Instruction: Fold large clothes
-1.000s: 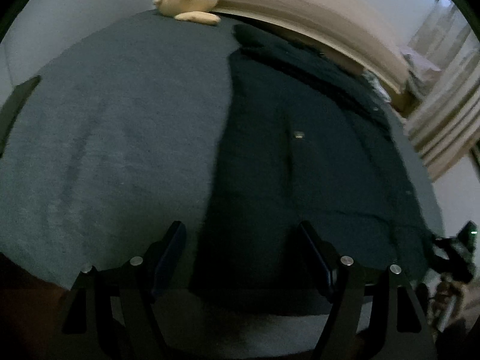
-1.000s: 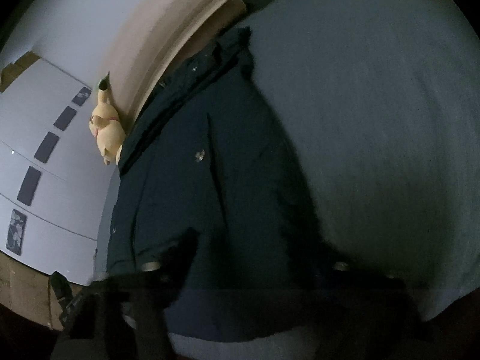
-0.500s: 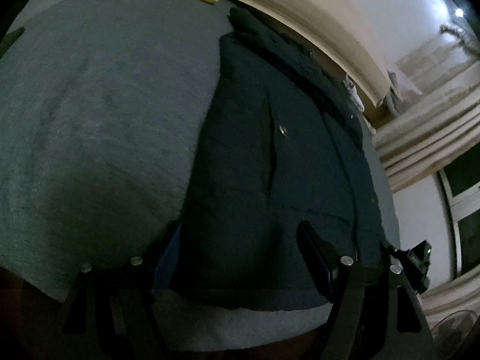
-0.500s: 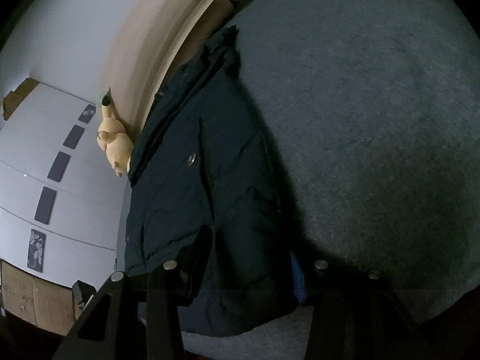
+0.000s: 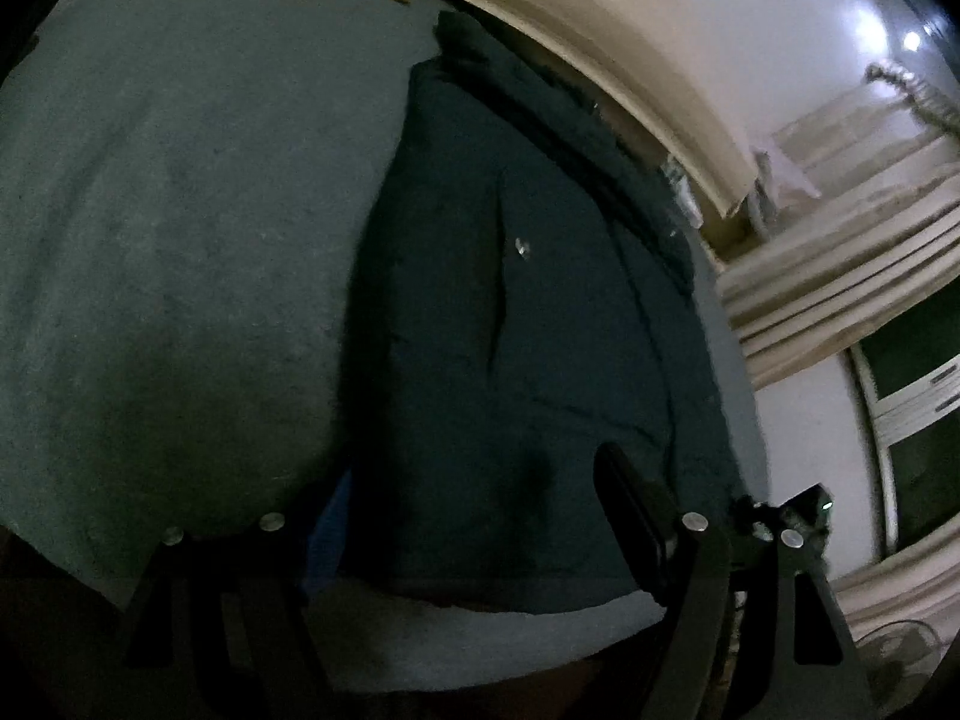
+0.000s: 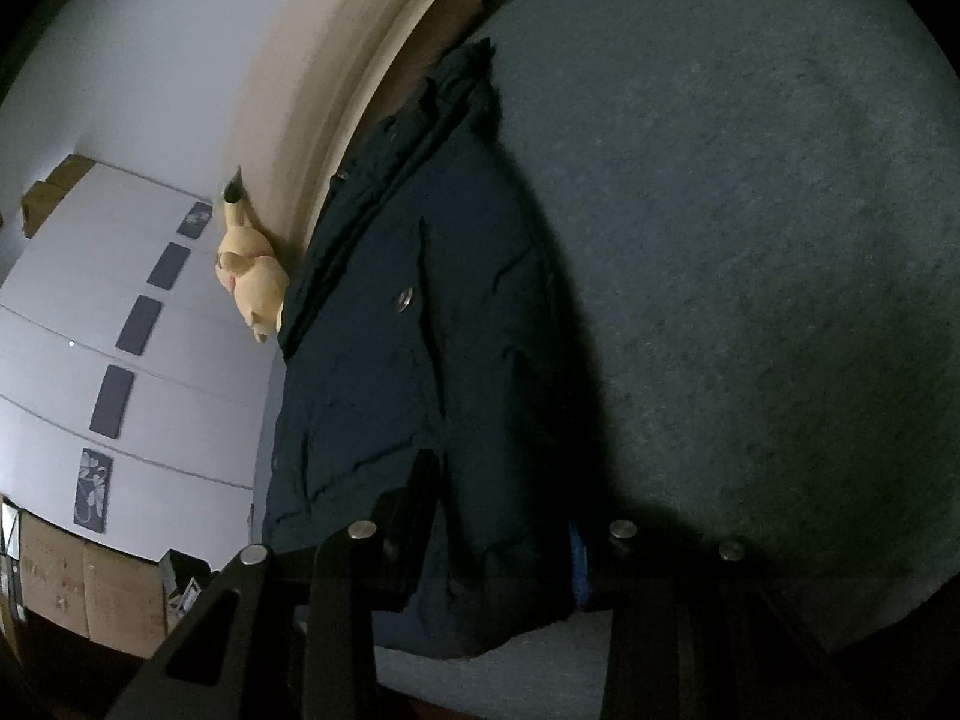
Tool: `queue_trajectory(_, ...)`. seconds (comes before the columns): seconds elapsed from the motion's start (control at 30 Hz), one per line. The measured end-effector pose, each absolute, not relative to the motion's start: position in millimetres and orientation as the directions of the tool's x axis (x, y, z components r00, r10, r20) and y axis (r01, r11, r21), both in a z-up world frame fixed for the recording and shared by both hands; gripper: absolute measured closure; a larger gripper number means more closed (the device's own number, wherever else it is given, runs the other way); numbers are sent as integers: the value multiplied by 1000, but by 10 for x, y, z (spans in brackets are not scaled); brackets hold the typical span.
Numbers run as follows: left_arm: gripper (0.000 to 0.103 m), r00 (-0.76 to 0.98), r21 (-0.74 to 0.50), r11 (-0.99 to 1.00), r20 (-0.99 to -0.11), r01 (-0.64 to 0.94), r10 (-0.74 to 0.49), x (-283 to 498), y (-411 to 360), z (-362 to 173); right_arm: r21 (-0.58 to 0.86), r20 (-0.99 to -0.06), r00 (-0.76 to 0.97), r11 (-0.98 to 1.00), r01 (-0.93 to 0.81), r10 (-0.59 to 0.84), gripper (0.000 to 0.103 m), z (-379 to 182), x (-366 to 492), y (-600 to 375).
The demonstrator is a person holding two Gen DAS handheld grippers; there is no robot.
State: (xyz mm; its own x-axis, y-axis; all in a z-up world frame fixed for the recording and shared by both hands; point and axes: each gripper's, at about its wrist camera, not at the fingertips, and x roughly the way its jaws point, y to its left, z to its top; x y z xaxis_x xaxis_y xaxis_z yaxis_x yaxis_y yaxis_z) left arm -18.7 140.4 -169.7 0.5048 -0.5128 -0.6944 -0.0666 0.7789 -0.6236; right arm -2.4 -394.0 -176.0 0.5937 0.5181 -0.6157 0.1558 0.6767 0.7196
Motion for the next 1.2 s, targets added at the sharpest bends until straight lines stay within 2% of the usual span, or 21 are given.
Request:
queue_trajectory(0.1, 27, 506, -604, 794, -707, -68, -495, -112, 1313, -1649, 725, -610, 587, 675, 140, 533, 63, -1755, -22, -3945)
queue_trajectory(0.17, 29, 545, -637, 770, -658, -35, -520, -192, 1313, -1565, 745, -587, 592, 654, 129, 552, 65, -1736, -43, -3969)
queue_trajectory(0.23, 55, 592, -629, 778, -625, 3, -508, -243, 1306, -1505, 760, -571, 596, 638, 123, 565, 69, -1739, -58, -3982)
queue_trajectory(0.3, 61, 574, -597, 801, -669, -37, -472, -212, 1310, -1597, 753, -585, 585, 644, 136, 561, 71, -1800, -61, -4005)
queue_trajectory(0.37, 62, 552, -613, 785, -686, -89, -473, -192, 1355, -1750, 766, -577, 585, 626, 146, 570, 71, -1859, -75, -4024)
queue_trajectory(0.4, 59, 565, -639, 762, -668, -103, -484, -207, 1386, -1796, 768, -574, 586, 624, 144, 572, 71, -1856, -78, -4025)
queue_trajectory(0.47, 52, 571, -658, 747, -652, -99, -499, -223, 1396, -1803, 770, -575, 575, 622, 140, 582, 71, -1867, -73, -4022)
queue_trajectory(0.5, 43, 568, -664, 743, -646, -88, -510, -215, 1383, -1794, 778, -569, 574, 611, 145, 589, 71, -1885, -78, -4034)
queue_trajectory(0.53, 39, 565, -664, 744, -644, -79, -515, -243, 1408, -1787, 786, -564, 572, 600, 150, 596, 70, -1906, -75, -4048)
queue_trajectory(0.6, 37, 554, -639, 766, -663, -70, -503, -226, 1361, -1737, 800, -552, 568, 580, 154, 610, 70, -1932, -65, -4068)
queue_trajectory(0.67, 39, 546, -623, 780, -676, -65, -495, -168, 1304, -1720, 800, -551, 567, 580, 151, 612, 70, -1940, -70, -4074)
queue_trajectory(0.7, 52, 544, -613, 788, -683, -63, -488, -145, 1283, -1705, 794, -558, 565, 590, 149, 608, 70, -1929, -69, -4063)
queue_trajectory(0.73, 77, 540, -607, 792, -687, -60, -486, -151, 1262, -1732, 787, -565, 563, 599, 148, 603, 72, -1914, -67, -4051)
queue_trajectory(0.83, 80, 532, -620, 783, -682, -56, -502, -141, 1251, -1742, 782, -571, 554, 607, 141, 606, 78, -1882, -49, -4001)
queue_trajectory(1.0, 81, 548, -590, 807, -686, -35, -478, -172, 1238, -1671, 754, -599, 544, 643, 135, 588, 78, -1846, -22, -3928)
queue_trajectory(1.1, 76, 511, -592, 802, -716, -83, -476, -106, 1219, -1796, 757, -600, 538, 637, 142, 593, 78, -1878, -2, -3923)
queue_trajectory(1.2, 74, 524, -605, 789, -708, -107, -473, -120, 1214, -1808, 752, -608, 524, 644, 139, 597, 78, -1863, 27, -3910)
